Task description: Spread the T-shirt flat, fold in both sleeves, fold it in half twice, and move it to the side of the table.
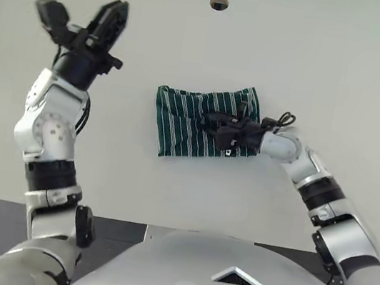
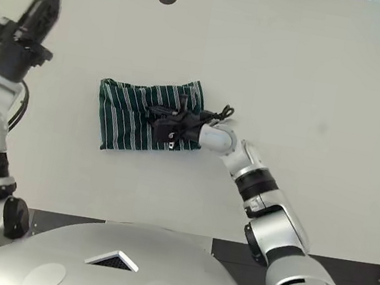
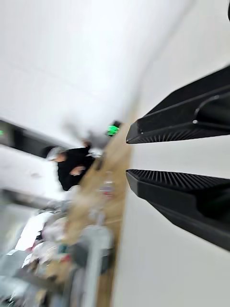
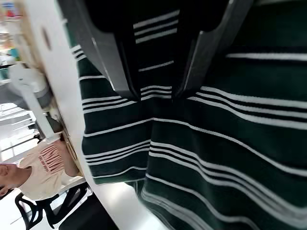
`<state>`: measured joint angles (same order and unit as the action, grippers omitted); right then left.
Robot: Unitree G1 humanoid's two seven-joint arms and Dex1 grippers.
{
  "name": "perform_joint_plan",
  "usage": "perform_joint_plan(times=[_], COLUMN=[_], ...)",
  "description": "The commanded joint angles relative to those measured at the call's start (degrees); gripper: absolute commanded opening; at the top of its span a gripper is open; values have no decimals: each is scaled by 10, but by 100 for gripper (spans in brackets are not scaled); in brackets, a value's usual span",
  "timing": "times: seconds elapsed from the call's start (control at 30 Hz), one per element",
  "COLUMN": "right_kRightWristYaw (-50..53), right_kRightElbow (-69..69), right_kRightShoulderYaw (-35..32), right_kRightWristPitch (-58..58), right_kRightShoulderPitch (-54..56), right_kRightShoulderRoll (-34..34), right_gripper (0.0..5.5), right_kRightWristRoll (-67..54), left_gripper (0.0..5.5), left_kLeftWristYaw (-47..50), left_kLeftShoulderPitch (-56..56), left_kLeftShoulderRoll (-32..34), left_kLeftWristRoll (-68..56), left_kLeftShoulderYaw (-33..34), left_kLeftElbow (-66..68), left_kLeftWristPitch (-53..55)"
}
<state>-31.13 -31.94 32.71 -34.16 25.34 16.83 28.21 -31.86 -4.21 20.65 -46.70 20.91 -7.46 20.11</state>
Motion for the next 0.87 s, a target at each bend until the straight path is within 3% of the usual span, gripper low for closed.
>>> perform_joint_plan(times=[0.03,0.1,0.2,0.27,0.33,0.43,0.53,0.63,0.73,0.8,0.87], right_kRightWristYaw=[-21,-76,-207,-208,-113,4,77,31,2,57,180], right_kRightElbow=[-57,-82,-228,-329,-382,-364,-260,-199,-139,-83,-42], right_kRightShoulderYaw=[-29,-84,-166,-168,-148,-242,-300,-332,-368,-355,-331], right_kRightWristPitch=[76,114,172,203,221,87,-104,-82,3,-5,-107], right_kRightShoulderPitch=[60,89,124,149,191,275,246,184,117,75,13], right_kRightShoulderRoll=[105,188,362,428,443,317,118,-56,-143,-178,-224], right_gripper=[121,121,121,121,121,121,121,121,121,121,121], right_kRightWristRoll=[46,-1,-72,-53,-7,-110,-242,-387,-499,-462,-309], left_gripper=[98,98,98,98,98,98,98,98,98,98,98], left_kLeftWristYaw=[57,73,92,110,141,140,182,223,321,352,278], left_kLeftShoulderPitch=[52,65,49,21,-15,-57,-122,-178,-230,-217,-141], left_kLeftShoulderRoll=[-65,-104,-160,-171,-178,-189,-182,-179,-159,-146,-138], left_kLeftWristRoll=[-46,-33,-4,13,71,155,261,298,387,436,410], left_kLeftShoulderYaw=[41,27,-3,-2,-8,-52,-67,-52,-50,-49,-79], left_kLeftElbow=[-121,-127,-72,-34,37,119,208,264,278,239,187], left_kLeftWristPitch=[-38,-65,-99,-117,-152,-212,-315,-380,-408,-458,-521])
